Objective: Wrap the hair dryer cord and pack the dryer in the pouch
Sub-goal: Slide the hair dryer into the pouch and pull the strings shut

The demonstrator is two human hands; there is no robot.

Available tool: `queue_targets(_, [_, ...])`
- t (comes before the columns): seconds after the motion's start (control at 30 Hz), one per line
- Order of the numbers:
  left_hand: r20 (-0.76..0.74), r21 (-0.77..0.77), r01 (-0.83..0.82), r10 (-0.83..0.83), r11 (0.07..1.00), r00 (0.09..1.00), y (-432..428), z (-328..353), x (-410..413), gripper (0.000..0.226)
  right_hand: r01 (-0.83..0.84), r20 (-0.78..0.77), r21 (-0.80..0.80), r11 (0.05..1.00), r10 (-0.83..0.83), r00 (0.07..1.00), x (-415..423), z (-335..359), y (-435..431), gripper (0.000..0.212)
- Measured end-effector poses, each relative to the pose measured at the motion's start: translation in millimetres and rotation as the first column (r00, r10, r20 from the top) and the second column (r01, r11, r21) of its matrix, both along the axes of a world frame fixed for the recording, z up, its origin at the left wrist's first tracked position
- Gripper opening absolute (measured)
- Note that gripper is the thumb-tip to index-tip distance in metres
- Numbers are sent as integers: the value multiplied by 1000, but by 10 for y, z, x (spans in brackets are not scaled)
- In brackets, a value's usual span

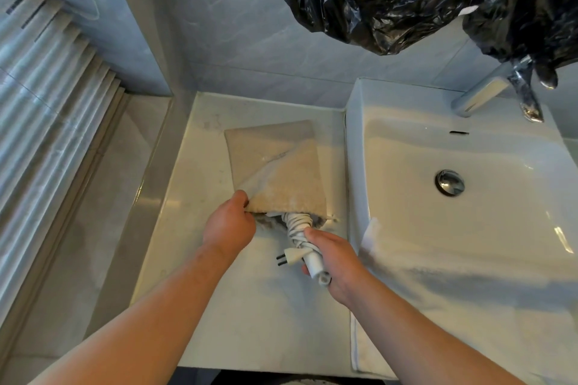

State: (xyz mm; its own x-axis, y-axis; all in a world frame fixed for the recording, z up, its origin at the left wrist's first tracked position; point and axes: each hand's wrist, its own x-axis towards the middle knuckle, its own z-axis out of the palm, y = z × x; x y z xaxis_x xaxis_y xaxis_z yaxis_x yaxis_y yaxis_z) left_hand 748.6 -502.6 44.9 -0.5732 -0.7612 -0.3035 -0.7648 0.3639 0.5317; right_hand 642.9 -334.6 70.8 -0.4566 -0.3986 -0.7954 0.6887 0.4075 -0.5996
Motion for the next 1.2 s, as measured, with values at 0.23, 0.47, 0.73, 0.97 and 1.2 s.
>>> queue_targets(0.23, [29,46,94,-95,995,995,172,6,73,22,16,-15,-33,999,-17,1000,-55,-142,-131,15])
queue_targets(0.47, [54,44,132,-134,990,989,178,-75,269,15,-195,-92,83,977,203,975,-43,-424,-355,42])
queue_targets(0.73, [-33,63,64,-62,996,998,226,-194,281,28,-555,-554,560,615,776,301,-107,-147,50,23])
queue_targets(0.97, [48,261,-56,45,964,998,339,-411,207,10,-573,-392,781,247,909,-142,-281,-245,44,112])
queue_targets(1.2, [145,213,62,-94,975,985,237,-342,192,19,-597,-342,771,224,935,-91,-258,-540,-23,123])
